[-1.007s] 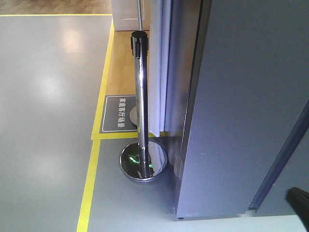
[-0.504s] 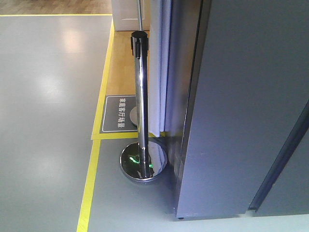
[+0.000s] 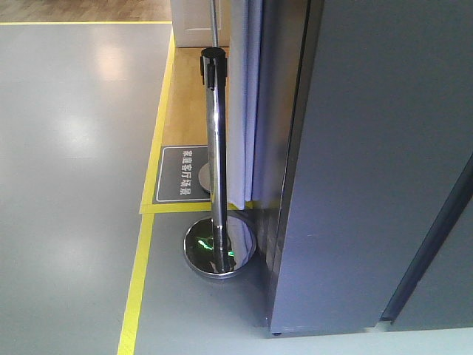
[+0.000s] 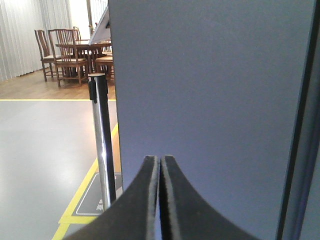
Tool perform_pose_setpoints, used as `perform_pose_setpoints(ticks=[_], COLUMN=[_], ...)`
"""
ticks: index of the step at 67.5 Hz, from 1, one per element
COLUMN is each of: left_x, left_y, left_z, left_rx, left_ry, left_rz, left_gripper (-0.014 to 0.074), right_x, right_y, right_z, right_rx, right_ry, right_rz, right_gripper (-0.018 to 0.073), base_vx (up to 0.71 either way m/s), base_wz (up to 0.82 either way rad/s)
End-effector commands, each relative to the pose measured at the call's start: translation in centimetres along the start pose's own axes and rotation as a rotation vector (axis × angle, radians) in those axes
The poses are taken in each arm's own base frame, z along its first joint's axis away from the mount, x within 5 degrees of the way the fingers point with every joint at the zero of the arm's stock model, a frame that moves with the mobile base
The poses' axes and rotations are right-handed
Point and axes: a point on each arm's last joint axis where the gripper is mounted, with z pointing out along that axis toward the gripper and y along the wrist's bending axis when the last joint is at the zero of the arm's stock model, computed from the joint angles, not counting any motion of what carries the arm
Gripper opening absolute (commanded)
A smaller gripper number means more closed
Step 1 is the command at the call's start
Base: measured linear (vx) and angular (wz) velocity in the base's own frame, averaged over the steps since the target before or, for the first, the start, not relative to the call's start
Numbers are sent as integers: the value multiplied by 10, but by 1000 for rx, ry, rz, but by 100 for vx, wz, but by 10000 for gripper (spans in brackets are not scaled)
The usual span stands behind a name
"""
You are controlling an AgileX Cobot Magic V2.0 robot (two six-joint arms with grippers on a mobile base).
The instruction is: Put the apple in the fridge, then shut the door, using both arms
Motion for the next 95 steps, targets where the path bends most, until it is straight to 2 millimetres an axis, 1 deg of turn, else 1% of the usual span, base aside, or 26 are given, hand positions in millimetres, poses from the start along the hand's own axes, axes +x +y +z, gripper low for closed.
perform_pose_setpoints(ticks=[1,11,58,77,95], left_x=[3,3,3,3,3], left_y=[-1,-1,-1,-1,-1], left_z=[0,0,0,0,0], left_rx=[29,29,29,29,29], left_ry=[-54,-54,-54,-54,-54], left_rz=[1,1,1,1,1], left_gripper=[-6,-6,-6,-6,-5], right_x=[-10,-14,-9,-10,-10], right_y=[1,2,1,-3,-3], right_z=[-1,-2,-1,-1,-1], right_rx=[-8,-13,-2,60,60], right_ry=[-119,-165,-102,-123,-123], right_rz=[-20,-21,-27,-19,-7], right_gripper=[-5,-5,-5,-5,-5], base_vx=[0,0,0,0,0], base_wz=[0,0,0,0,0])
